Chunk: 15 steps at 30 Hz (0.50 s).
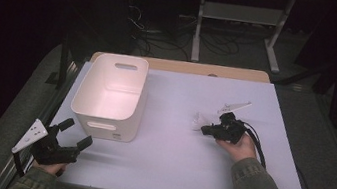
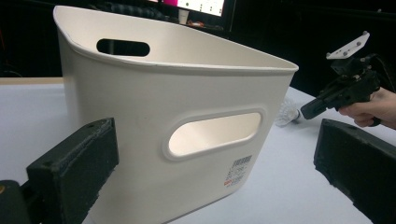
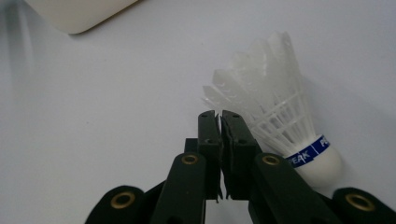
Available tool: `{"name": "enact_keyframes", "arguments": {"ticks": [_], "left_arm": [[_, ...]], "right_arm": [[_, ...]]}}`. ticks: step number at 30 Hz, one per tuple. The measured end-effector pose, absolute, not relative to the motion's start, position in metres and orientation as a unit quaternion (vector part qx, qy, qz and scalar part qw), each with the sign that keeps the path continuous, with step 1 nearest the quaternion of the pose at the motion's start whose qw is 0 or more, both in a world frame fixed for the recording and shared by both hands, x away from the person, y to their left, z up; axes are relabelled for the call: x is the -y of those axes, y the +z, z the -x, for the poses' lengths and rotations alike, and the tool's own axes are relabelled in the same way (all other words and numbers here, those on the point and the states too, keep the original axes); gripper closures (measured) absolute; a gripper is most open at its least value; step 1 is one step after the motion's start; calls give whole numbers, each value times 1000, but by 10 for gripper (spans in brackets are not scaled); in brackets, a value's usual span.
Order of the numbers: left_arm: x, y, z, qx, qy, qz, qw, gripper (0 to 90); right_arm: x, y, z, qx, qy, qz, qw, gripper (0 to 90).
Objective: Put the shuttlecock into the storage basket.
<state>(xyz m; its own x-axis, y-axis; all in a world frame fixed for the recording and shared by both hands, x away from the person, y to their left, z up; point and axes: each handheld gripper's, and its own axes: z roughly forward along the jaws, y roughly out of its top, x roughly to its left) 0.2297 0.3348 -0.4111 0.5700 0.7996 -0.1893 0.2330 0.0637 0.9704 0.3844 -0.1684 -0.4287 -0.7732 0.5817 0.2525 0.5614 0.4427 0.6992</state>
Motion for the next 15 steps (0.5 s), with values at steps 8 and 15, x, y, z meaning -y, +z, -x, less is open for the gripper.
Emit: {"name": "enact_keyframes", "arguments": {"ticks": [8,15], "left_arm": [[-335,-411,-230,-401,233,-644,609,0],[-334,-411,-230,-400,233,-643,610,0]], "right_arm": [[178,-418,-384,-833,431,-347,17,724],[189,-407,-382,-826,439,-353,27,550]]}}
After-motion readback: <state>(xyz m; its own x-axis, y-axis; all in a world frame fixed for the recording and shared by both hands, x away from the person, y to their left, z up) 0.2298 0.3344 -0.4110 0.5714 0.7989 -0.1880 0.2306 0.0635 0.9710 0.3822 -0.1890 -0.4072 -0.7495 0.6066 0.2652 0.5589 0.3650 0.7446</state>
